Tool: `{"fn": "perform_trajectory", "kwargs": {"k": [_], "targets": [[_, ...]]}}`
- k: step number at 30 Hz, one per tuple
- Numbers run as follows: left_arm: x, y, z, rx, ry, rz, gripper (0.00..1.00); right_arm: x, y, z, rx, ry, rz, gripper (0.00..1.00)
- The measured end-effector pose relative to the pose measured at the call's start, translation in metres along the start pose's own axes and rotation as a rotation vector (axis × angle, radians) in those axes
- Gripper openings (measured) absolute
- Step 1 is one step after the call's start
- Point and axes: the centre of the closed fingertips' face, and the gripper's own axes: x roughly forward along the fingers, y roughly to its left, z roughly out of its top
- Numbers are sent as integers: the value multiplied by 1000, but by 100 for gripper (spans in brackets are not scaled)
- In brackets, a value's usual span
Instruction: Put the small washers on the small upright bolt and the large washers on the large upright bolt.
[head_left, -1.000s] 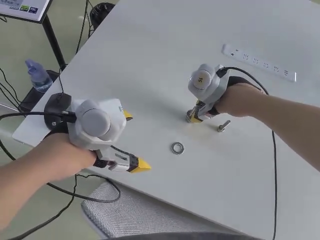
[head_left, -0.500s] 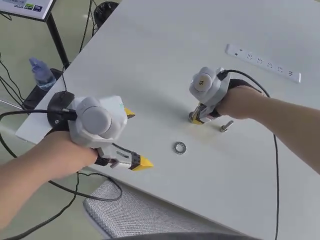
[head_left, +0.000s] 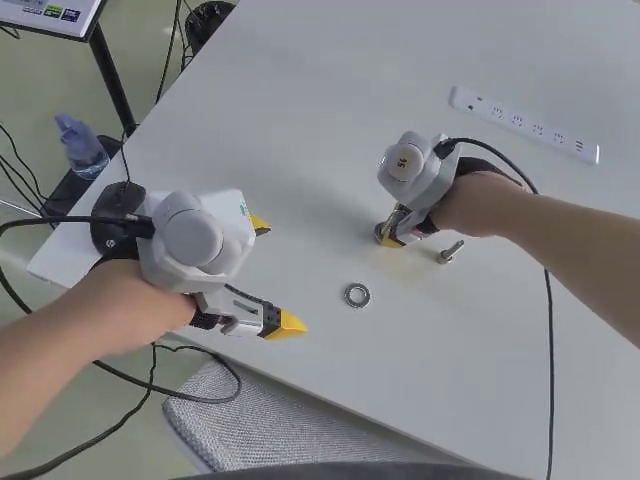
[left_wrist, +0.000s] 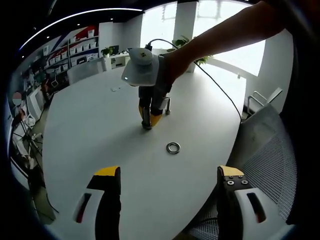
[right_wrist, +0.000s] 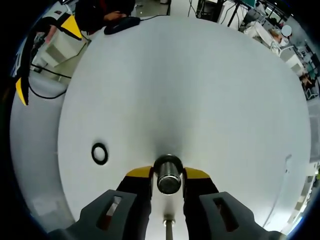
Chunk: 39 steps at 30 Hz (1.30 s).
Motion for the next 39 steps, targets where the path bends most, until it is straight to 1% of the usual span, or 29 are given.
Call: {"fn": "perform_trajectory", "kwargs": {"k": [2,7,10,13,14,15,16,18,21,25,28,33,34,35,37,39], "targets": [[0,-1,0,-3,1,-1,78,1,-2,0,8,0,3,23],[-2,-1,-2,-5,5,-1,78,4,-4,-1,-16,5,2,24],[-2,-1,-2,-6,6,-2,77,0,1,-1,-29,6,5,24],[-2,-1,-2,-4,8,-2,77,0,1,0,-41,9,14,24],[-2,-1,-2,-2,7,-2,77,0,1,0,-41,10,16,25],[-2,-1,-1,-1,7,-1,77,0,0,0,-37,10,21,29],[-3,-1,-1,-1,8,-1,77,1,3,0,-30,3,33,33],[-3,-1,0,-1,5,-1,77,0,1,2,-47,-4,26,36],[-3,-1,-1,1,7,1,77,-2,-1,3,-38,-13,29,36],[-4,-2,-1,3,10,1,77,-6,1,4,-29,-25,33,36],[-5,-2,-1,6,9,1,77,-5,-1,3,-27,-31,28,36],[-6,-5,0,11,5,-1,77,-13,-1,0,-25,-33,21,36],[-6,-5,1,14,3,-2,77,-19,0,-1,-23,-36,18,36],[-6,-5,1,14,4,-2,77,-22,1,-1,-20,-40,19,36],[-6,-6,2,18,3,-4,77,-21,1,0,-23,-42,20,37],[-6,-8,3,25,2,-9,77,-28,1,2,-23,-52,15,36]]}}
